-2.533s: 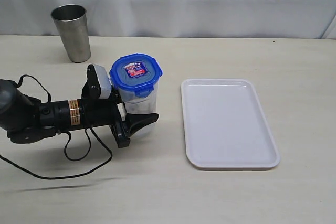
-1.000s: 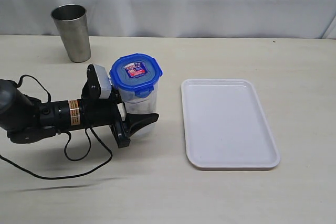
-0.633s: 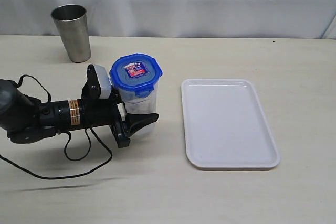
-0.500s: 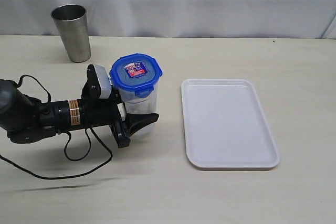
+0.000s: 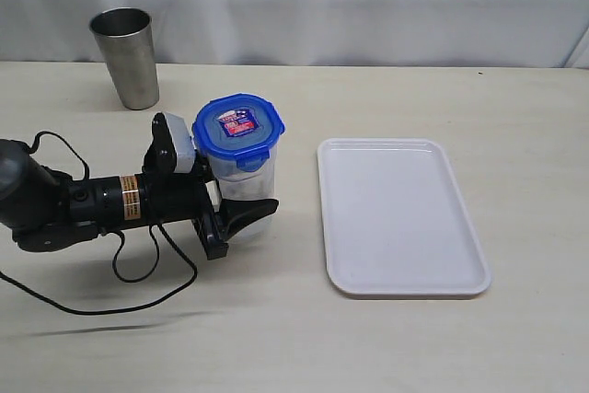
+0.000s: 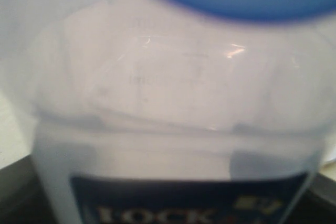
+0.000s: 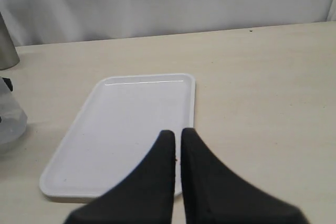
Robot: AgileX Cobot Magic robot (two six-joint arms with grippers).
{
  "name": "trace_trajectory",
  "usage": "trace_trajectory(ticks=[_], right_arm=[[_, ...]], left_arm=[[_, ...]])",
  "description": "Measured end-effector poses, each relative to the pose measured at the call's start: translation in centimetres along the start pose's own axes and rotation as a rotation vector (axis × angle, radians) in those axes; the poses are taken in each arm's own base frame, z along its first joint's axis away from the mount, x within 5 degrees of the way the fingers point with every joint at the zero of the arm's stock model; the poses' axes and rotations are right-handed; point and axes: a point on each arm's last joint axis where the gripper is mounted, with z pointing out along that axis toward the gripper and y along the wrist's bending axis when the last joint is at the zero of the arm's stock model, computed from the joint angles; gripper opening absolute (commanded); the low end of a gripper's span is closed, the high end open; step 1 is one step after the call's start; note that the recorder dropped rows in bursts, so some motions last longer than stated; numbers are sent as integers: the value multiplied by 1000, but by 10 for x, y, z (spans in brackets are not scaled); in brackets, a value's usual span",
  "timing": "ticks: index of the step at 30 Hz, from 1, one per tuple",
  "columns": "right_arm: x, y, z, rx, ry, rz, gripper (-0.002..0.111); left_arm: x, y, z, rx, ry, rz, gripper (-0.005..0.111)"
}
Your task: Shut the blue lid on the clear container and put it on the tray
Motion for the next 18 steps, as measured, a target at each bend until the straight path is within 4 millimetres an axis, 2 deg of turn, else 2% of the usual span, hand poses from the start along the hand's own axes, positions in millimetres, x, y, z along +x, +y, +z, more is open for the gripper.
trace_trajectory(ticks=[2,7,18], right_arm=[[0,0,0,0,0,9,5],[0,0,0,0,0,-132,5],[0,0,0,0,0,-152,5]], left_arm=[[0,0,0,0,0,0,0],[0,0,0,0,0,0,0],[-1,0,0,-1,1,1,0]])
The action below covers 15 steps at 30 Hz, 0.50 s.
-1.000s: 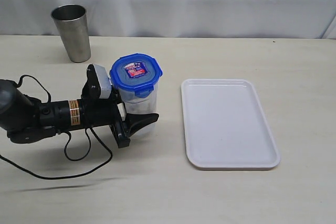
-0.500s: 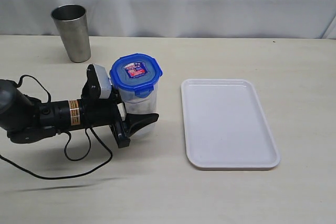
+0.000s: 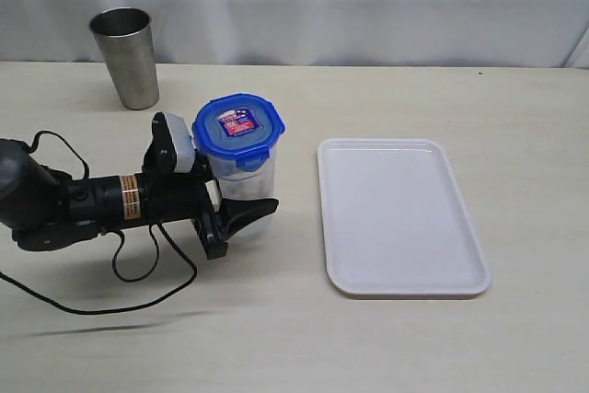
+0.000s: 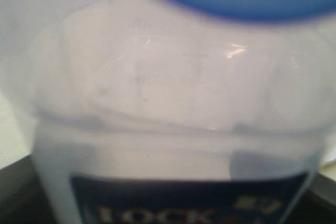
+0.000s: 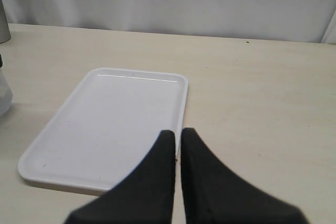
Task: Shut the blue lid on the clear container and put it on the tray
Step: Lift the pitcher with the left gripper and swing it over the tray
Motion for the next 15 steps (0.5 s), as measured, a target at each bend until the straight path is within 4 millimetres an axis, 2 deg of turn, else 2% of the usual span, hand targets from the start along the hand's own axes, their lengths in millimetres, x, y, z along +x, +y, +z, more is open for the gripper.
trace_trajectory(ticks=[4,10,15], right_arm=[[0,0,0,0,0,-2,5],[0,0,0,0,0,-2,5],[0,0,0,0,0,-2,5]], left_arm=[[-14,2,-2,-9,-24,29,0],[-38,5,-6,-17,-65,-24,0],[-59,-1,2,-78,22,5,0]])
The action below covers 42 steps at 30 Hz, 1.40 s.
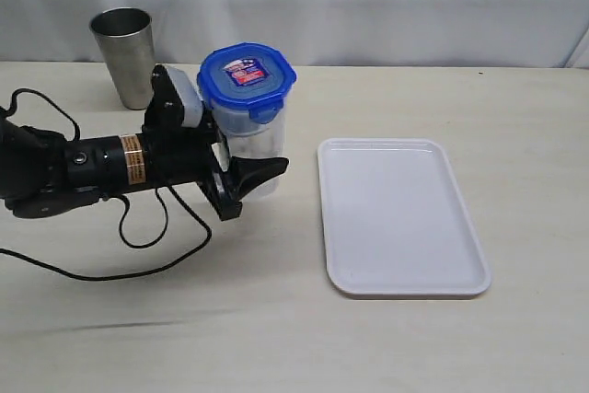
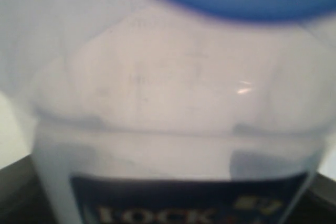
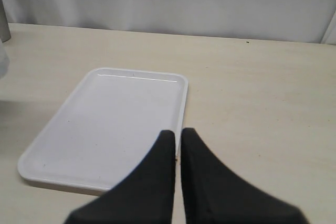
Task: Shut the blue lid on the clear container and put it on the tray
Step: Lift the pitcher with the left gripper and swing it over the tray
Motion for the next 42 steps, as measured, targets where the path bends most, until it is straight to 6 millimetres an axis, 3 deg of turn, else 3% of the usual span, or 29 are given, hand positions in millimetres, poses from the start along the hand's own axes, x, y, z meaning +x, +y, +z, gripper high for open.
trace_trajectory(ticks=[6,13,21,28,37,42], right_arm=[[0,0,0,0,0,0,5],[0,0,0,0,0,0,5],[0,0,0,0,0,0,5],[0,0,0,0,0,0,5],[0,0,0,0,0,0,5],[0,0,0,0,0,0,5]], left_arm=[[-24,-7,20,-98,178,97,0],[-57,-10,57,-203,429,237,0],[-91,-37,82,-198,540,520,0],[-88,-48,86,-227,704,789,0],[-39,-54,104,-248,962,1118,0],[-24,-58,110,-267,1029,1270,0]])
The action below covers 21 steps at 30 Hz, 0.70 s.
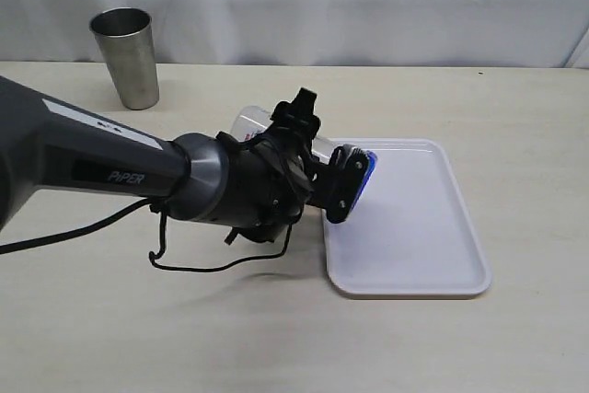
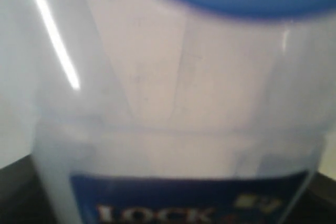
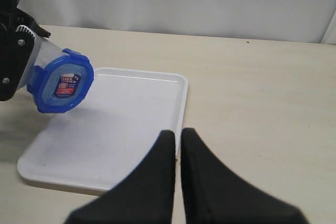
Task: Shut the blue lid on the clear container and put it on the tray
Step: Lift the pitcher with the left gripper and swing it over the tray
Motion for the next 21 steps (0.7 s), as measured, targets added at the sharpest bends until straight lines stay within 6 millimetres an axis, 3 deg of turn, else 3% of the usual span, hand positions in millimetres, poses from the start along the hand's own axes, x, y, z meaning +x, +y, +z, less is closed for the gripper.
trace_trajectory(ticks=[21], right_arm=[[0,0,0,0,0,0,5]], left_arm=[[-13,15,-10,-115,13,91,0]])
